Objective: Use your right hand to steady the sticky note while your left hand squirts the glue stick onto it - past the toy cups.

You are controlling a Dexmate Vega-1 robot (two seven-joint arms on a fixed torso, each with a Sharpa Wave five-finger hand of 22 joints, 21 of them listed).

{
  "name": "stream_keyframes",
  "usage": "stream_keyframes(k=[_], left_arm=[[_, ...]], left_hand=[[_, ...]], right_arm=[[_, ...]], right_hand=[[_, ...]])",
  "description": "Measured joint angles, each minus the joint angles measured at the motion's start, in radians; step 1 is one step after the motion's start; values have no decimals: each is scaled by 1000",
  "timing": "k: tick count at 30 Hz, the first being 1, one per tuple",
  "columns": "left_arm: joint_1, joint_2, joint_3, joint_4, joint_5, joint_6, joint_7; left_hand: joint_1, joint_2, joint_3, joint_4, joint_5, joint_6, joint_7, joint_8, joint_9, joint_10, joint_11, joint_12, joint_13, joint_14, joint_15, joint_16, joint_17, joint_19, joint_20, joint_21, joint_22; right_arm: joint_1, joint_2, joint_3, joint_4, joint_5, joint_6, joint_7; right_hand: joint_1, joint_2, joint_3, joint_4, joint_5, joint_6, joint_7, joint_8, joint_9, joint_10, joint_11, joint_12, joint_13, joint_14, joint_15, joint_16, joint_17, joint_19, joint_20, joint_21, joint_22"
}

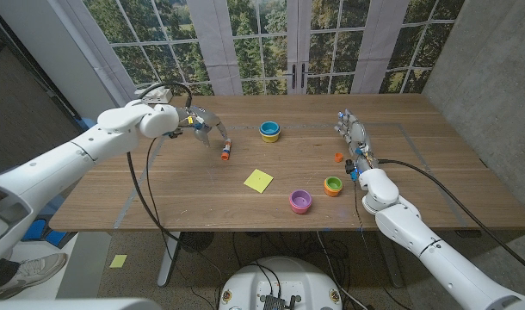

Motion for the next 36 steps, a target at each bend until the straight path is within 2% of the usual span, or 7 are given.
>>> stream_keyframes(k=[9,10,15,19,21,32,36], left_arm=[[-22,-23,22,67,8,-42,27],[-25,-26,25,76,14,-77,58],[-36,-38,39,111,17,-111,81],[-46,-48,50,141,17,-111,81],[-50,-51,55,152,21,-143,104],[-68,-67,84,197,39,-180,134],[-75,-73,95,211,53,-195,149]], left_hand=[[-1,9,2,-2,0,32,1,5,0,6,-6,8,5,-8,8,0,2,0,0,0,-11],[-5,13,2,-2,0,36,4,5,0,12,-6,9,5,-9,8,0,2,0,0,0,-15],[-5,13,2,-2,0,47,8,13,0,28,-5,14,4,-17,9,0,1,-9,2,0,-21],[-9,17,2,-2,0,55,10,13,0,46,-5,16,4,-18,10,0,1,-11,0,0,-29],[-13,21,2,-1,0,55,10,13,0,53,-6,22,4,-18,10,0,2,-11,0,0,-30],[-17,36,9,-2,0,61,15,13,0,92,2,32,9,-18,10,0,-7,-8,3,0,-53],[-17,36,9,-3,0,69,10,13,0,97,-4,32,9,-18,10,-5,-15,-7,4,0,-61]], right_arm=[[11,3,-6,3,-16,-11,-9],[17,6,-10,5,-18,-11,-12],[22,7,-13,6,-26,-15,-18],[22,7,-13,6,-31,-19,-22],[25,8,-15,6,-35,-22,-25],[27,8,-17,1,-51,-29,-38],[27,7,-18,-1,-58,-31,-44]], right_hand=[[0,0,-3,-3,0,0,0,0,0,0,0,0,0,0,0,0,0,0,0,0,0],[0,0,-3,-3,0,0,0,0,0,0,0,0,0,0,0,0,0,0,0,0,0],[0,0,-5,-5,0,0,0,0,0,-6,5,0,0,0,0,0,0,0,0,0,0],[0,0,-6,-6,0,0,0,0,0,-6,5,0,0,0,0,0,0,0,0,0,0],[0,0,-6,-6,0,0,0,0,0,-5,5,0,0,0,0,0,-3,0,0,0,0],[0,0,-9,-9,0,0,0,0,0,-5,5,0,0,0,0,0,-5,0,0,0,0],[0,0,-10,-10,0,0,0,0,0,-5,5,0,0,0,0,0,-5,0,0,0,0]])
